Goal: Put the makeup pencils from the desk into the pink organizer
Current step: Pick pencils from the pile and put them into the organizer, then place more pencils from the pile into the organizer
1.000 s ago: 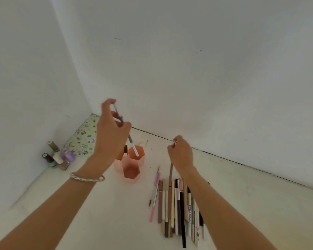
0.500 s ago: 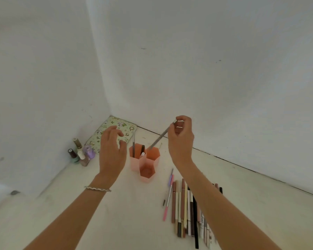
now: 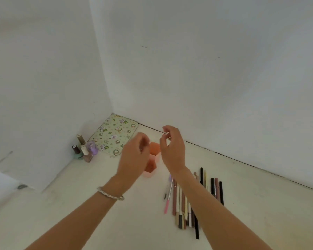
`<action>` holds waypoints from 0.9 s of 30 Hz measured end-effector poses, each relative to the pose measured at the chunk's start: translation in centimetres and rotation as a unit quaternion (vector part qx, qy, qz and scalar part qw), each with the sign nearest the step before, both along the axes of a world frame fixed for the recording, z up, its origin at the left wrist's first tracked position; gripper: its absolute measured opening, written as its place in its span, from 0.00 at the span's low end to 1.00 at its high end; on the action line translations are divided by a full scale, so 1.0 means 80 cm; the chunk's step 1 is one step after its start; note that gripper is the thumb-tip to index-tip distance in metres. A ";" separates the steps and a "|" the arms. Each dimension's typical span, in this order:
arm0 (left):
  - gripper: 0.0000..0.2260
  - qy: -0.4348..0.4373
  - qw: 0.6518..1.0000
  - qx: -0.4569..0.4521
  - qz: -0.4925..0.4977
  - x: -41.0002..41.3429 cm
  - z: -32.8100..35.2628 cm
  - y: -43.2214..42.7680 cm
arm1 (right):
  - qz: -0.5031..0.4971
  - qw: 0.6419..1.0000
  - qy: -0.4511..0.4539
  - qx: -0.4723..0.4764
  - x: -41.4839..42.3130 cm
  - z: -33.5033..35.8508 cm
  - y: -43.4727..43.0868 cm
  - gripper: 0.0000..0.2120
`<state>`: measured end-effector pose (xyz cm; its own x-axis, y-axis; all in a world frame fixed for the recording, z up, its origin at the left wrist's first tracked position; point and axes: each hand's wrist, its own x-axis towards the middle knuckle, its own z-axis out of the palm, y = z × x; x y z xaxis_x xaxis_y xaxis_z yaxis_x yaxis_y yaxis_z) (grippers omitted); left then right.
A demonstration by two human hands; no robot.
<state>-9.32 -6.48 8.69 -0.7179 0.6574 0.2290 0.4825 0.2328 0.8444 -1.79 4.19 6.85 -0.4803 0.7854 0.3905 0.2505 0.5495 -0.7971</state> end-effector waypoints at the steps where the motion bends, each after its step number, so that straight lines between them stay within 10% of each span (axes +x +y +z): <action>1: 0.08 0.029 0.997 -0.052 -0.047 0.021 -0.015 0.010 | -0.018 1.000 0.003 -0.013 0.009 0.004 0.009 0.13; 6: 0.10 0.072 0.938 -0.308 -0.142 0.090 -0.096 0.053 | -0.044 0.996 -0.028 -0.079 0.054 0.006 0.047 0.12; 13: 0.11 0.047 0.907 -0.410 -0.081 0.113 -0.126 0.079 | -0.055 0.989 -0.088 -0.105 0.109 -0.023 0.068 0.09; 21: 0.07 -0.085 0.957 -0.270 -0.056 0.081 -0.094 0.090 | -0.059 0.978 -0.145 -0.138 0.107 -0.048 0.078 0.09; 27: 0.13 -0.142 0.988 -0.058 0.003 0.040 -0.011 0.095 | 0.005 0.871 -0.485 -0.073 0.075 -0.092 0.061 0.11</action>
